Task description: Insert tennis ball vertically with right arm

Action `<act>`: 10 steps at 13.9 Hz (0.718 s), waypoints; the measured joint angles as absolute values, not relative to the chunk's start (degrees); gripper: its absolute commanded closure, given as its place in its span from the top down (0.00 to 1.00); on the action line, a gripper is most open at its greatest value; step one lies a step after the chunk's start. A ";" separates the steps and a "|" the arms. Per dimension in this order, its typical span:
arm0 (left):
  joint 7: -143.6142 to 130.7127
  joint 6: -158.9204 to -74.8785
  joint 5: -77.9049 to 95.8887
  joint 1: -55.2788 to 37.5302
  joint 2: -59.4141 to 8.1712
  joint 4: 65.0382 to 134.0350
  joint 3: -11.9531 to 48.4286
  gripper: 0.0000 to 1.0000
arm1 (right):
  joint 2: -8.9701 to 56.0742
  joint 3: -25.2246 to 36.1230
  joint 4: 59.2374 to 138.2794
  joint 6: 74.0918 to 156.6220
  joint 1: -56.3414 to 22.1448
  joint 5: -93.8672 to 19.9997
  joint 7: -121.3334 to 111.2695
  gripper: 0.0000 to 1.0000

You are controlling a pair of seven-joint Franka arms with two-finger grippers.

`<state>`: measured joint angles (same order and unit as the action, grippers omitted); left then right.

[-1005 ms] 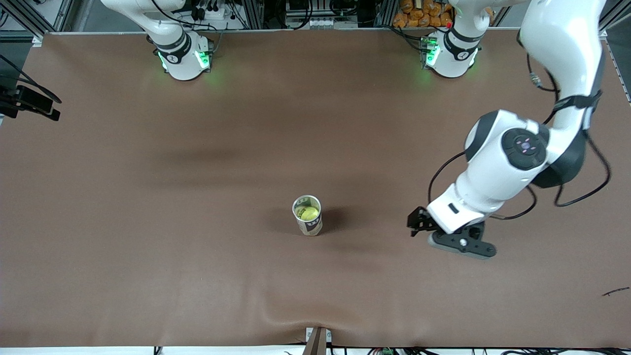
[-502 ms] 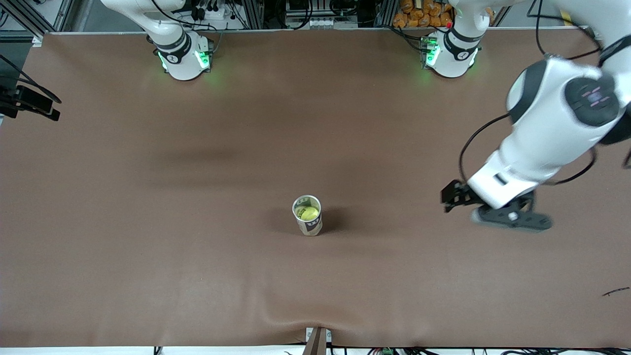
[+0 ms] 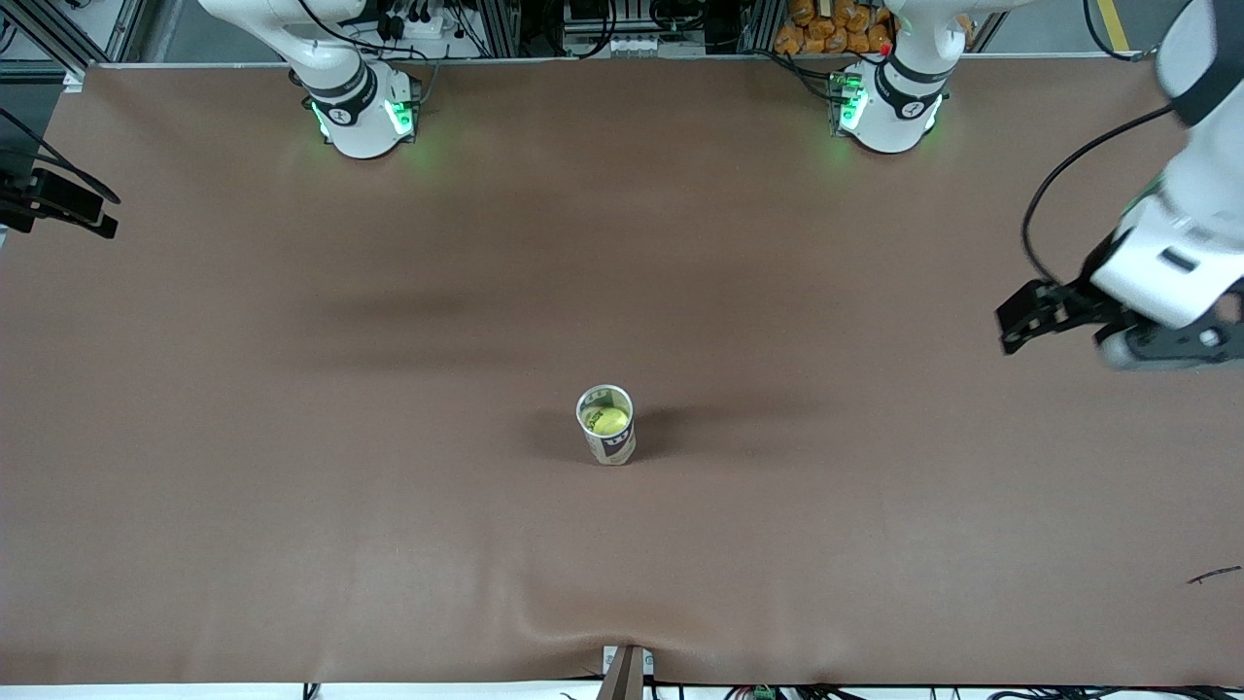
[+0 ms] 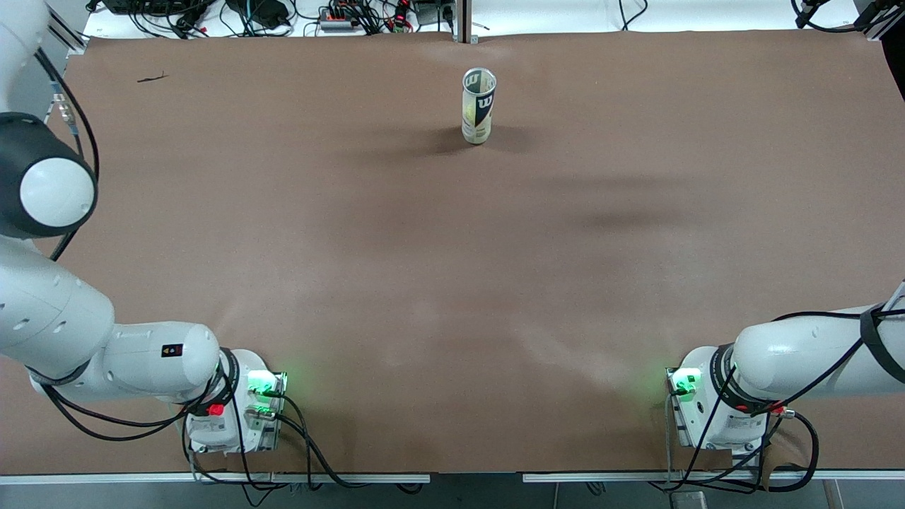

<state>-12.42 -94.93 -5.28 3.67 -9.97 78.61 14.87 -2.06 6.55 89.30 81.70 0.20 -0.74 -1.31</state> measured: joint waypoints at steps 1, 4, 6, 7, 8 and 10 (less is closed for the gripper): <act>-12.42 -92.96 -3.72 3.57 -8.95 78.65 13.52 1.00 | -2.06 6.59 89.29 81.70 0.20 -0.74 -1.31 1.00; -10.85 -87.29 -0.38 2.63 -6.24 79.08 8.45 1.00 | -2.06 6.65 89.29 81.70 0.22 -0.74 -1.31 1.00; -10.45 -84.90 -0.08 0.51 -4.51 79.92 5.73 1.00 | -2.06 6.65 89.29 81.70 0.22 -0.74 -1.31 1.00; -10.45 -84.12 -0.08 -0.71 -3.58 80.67 4.67 1.00 | -2.06 6.65 89.29 81.70 0.22 -0.74 -1.31 1.00; -10.45 -83.74 -0.08 -1.55 -2.51 81.85 4.12 1.00 | -2.06 6.65 89.29 81.70 0.22 -0.74 -1.31 1.00; -10.45 -83.62 -0.05 -2.10 -0.29 84.59 3.91 1.00 | -2.06 6.66 89.29 81.70 0.23 -0.74 -1.31 1.00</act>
